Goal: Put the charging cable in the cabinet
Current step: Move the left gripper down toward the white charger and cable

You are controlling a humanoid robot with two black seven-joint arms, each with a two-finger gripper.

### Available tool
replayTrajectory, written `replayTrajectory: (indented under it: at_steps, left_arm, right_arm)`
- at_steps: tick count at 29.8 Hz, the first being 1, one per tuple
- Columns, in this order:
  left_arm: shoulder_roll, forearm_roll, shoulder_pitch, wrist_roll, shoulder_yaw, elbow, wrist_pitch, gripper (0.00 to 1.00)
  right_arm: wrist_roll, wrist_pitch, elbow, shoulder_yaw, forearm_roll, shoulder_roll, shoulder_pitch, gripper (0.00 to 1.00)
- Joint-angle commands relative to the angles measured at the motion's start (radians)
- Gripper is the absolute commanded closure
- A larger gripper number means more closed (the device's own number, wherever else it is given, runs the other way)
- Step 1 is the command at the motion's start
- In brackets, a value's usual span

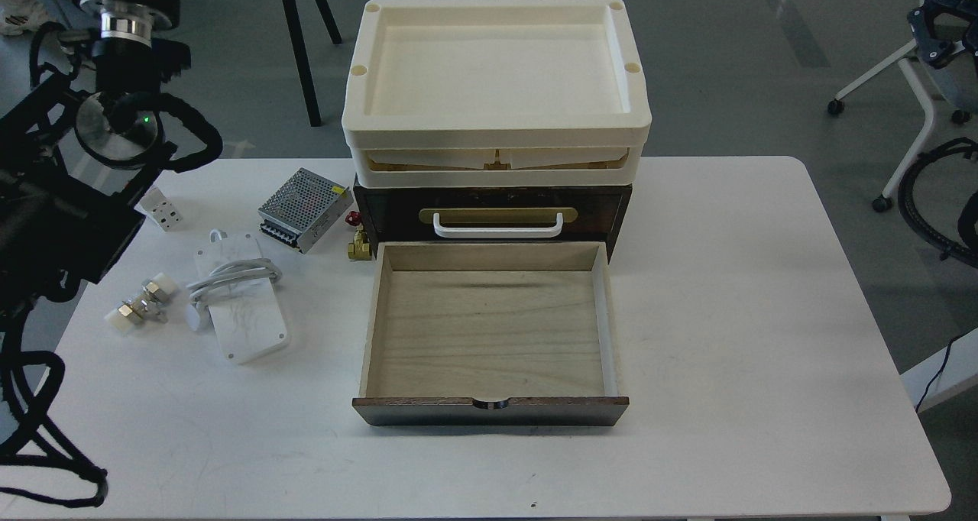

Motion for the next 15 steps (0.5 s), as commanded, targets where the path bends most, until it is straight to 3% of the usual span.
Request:
replayTrajectory:
  at_steps: [1,2,6,11,13,15]
  left_arm:
    - [0.189,0.181,0.038,0.0,0.025,-0.327,0.0,0.0]
    - [0.248,0.274,0.038,0.0,0.051,-0.386,0.0,0.0]
    - [0.485,0.659,0.037,0.0,0.189,-0.539,0.152,0.0]
    - [0.791,1.277,0.073,0.0,0.321,-0.719,0.16,0.0]
    - [0.851,1.52,0.087,0.0,0.393,-0.759,0.197,0.0]
    - [0.876,1.716,0.092,0.0,0.462,-0.759,0.284,0.0]
  right_arm:
    - [0.0,0.0,-0.003,0.027,0.004,-0.016,-0.032,0.0]
    - [0.0,0.0,-0.005,0.046,0.014,-0.021,-0.046,0.0]
    - [0.0,0.0,-0.002,0.144,0.07,-0.038,-0.116,0.0]
    - [0.0,0.0,-0.002,0.264,0.224,-0.039,-0.231,0.0]
    - [0.0,0.0,0.013,0.268,0.23,-0.038,-0.268,0.0]
    - [0.0,0.0,0.041,0.268,0.228,-0.038,-0.296,0.0]
